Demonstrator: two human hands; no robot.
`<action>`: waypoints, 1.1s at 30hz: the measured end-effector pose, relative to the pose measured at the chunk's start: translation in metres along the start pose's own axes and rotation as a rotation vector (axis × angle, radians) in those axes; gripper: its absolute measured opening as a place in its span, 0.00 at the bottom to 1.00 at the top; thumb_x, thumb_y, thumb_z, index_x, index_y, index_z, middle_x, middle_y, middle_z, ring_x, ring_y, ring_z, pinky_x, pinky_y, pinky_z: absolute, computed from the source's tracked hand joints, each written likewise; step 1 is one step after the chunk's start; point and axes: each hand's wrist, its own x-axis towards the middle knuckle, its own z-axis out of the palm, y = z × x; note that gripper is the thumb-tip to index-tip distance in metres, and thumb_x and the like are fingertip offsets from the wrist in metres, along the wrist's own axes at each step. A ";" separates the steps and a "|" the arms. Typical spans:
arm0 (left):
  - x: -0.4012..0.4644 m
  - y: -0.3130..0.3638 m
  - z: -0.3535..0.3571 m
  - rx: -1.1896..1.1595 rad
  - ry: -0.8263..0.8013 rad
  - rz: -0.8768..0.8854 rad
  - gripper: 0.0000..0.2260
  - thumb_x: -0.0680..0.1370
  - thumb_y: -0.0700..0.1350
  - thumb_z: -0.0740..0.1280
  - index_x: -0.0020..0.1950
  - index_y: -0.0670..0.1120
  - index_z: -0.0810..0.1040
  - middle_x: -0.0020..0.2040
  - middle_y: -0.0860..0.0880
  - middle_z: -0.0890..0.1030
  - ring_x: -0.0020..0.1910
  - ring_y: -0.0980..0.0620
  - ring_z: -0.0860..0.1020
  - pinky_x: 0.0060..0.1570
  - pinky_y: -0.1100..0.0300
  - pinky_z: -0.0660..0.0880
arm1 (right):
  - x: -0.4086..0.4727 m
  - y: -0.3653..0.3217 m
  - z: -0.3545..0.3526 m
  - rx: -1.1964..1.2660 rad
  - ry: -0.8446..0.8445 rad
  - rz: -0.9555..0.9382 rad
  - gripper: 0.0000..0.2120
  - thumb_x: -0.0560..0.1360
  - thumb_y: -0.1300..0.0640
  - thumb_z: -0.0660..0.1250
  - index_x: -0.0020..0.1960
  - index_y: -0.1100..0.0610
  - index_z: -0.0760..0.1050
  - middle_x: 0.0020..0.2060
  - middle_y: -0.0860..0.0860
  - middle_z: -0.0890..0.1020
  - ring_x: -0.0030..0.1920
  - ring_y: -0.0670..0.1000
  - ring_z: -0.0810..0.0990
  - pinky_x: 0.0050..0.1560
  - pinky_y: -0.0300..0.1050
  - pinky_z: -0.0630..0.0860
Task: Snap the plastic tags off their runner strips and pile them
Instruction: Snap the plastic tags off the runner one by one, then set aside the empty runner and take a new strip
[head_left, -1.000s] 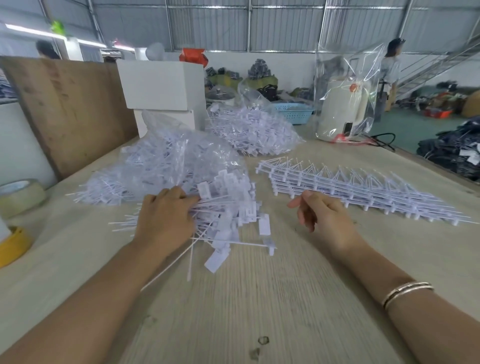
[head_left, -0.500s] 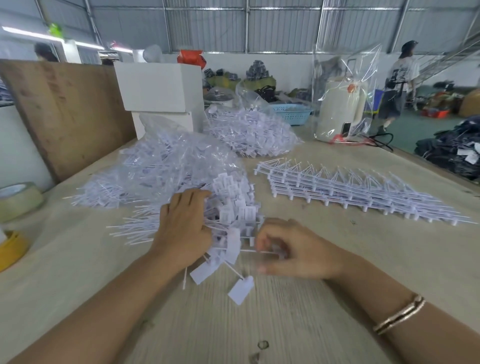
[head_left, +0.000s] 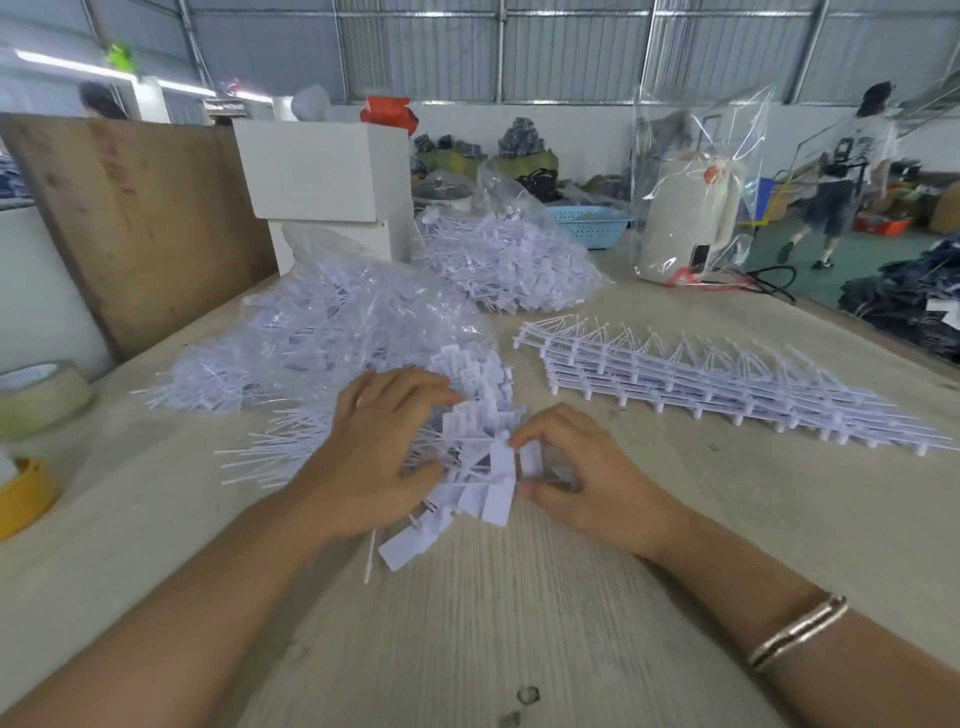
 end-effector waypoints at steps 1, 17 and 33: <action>-0.002 0.000 -0.002 0.014 -0.076 0.050 0.29 0.72 0.56 0.62 0.69 0.64 0.53 0.71 0.63 0.54 0.74 0.61 0.47 0.72 0.58 0.39 | -0.001 0.000 0.000 0.017 0.006 0.048 0.19 0.72 0.57 0.72 0.61 0.52 0.71 0.57 0.46 0.71 0.62 0.50 0.69 0.65 0.54 0.66; 0.003 -0.006 0.003 0.415 -0.300 -0.059 0.51 0.59 0.81 0.50 0.70 0.62 0.26 0.76 0.53 0.34 0.72 0.56 0.29 0.63 0.49 0.20 | 0.003 -0.025 0.033 0.148 -0.186 0.229 0.52 0.69 0.42 0.72 0.73 0.38 0.32 0.73 0.40 0.33 0.74 0.46 0.34 0.74 0.53 0.48; 0.012 0.008 0.006 0.233 -0.287 0.011 0.57 0.63 0.69 0.68 0.62 0.64 0.18 0.74 0.58 0.31 0.70 0.61 0.27 0.67 0.57 0.27 | 0.012 0.049 -0.041 -0.193 0.044 0.334 0.11 0.77 0.59 0.63 0.58 0.56 0.78 0.58 0.52 0.76 0.60 0.52 0.74 0.61 0.40 0.66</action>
